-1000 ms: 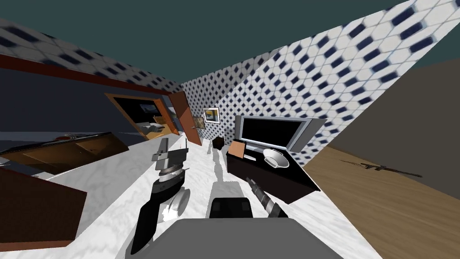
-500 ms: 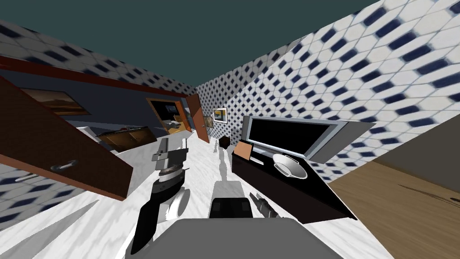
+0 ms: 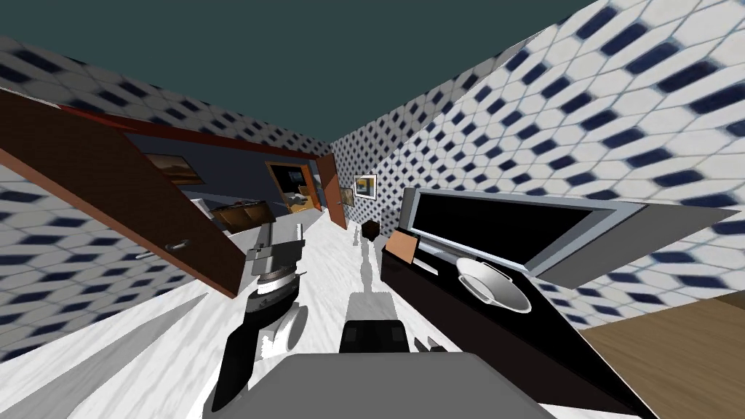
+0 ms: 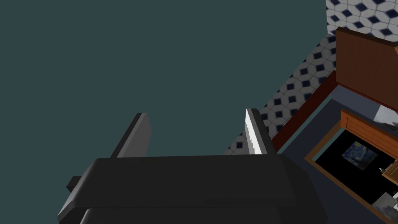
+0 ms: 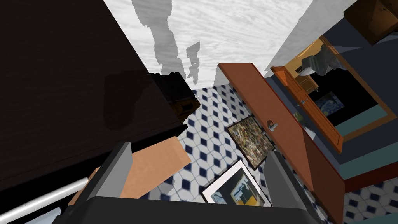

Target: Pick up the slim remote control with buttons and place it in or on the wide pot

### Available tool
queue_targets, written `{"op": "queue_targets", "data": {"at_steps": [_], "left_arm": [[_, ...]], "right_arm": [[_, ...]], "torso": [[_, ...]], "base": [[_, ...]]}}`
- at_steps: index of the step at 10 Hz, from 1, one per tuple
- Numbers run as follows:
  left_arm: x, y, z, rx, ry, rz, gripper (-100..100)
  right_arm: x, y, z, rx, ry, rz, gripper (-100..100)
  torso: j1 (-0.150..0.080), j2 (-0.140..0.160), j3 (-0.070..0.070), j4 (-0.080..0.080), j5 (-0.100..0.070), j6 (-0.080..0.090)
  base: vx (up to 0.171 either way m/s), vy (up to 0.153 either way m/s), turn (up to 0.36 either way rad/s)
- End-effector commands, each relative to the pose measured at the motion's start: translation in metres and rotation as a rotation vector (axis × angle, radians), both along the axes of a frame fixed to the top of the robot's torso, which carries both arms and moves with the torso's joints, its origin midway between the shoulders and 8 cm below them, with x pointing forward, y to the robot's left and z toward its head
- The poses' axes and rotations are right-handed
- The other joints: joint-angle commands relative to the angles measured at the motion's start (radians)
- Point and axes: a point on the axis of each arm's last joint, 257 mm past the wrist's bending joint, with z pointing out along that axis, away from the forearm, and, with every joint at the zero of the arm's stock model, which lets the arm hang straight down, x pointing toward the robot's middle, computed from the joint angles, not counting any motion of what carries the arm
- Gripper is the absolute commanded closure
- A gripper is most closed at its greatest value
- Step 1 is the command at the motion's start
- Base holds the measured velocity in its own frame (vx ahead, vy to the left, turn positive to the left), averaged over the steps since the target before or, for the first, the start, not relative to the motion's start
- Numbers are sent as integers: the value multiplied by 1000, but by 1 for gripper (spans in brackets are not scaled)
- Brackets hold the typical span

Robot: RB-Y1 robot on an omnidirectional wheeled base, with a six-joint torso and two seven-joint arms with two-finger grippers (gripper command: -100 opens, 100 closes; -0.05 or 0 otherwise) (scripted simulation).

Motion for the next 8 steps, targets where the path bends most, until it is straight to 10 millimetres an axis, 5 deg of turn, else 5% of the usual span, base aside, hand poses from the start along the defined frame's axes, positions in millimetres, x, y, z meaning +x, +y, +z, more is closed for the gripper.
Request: {"op": "queue_targets", "data": {"at_steps": [1,2,5,7,8], "left_arm": [[0,0,0,0,0,0,0],[0,0,0,0,0,0,0],[0,0,0,0,0,0,0],[0,0,0,0,0,0,0],[0,0,0,0,0,0,0]], "right_arm": [[-10,-15,-14,-39,32,16,-100],[-11,-16,-15,-41,35,15,-100],[-61,-56,-46,-168,130,91,-100],[-68,-62,-51,-178,149,85,-100],[-91,-83,-61,-237,193,121,-100]], "torso": [[0,0,0,0,0,0],[-1,0,0,0,0,1],[-1,-1,0,0,0,1],[-2,-2,-1,0,0,1],[-1,-1,-1,0,0,1]], "base": [[32,-7,189],[15,-11,-14],[35,3,293],[44,-21,88],[49,12,282]]}}
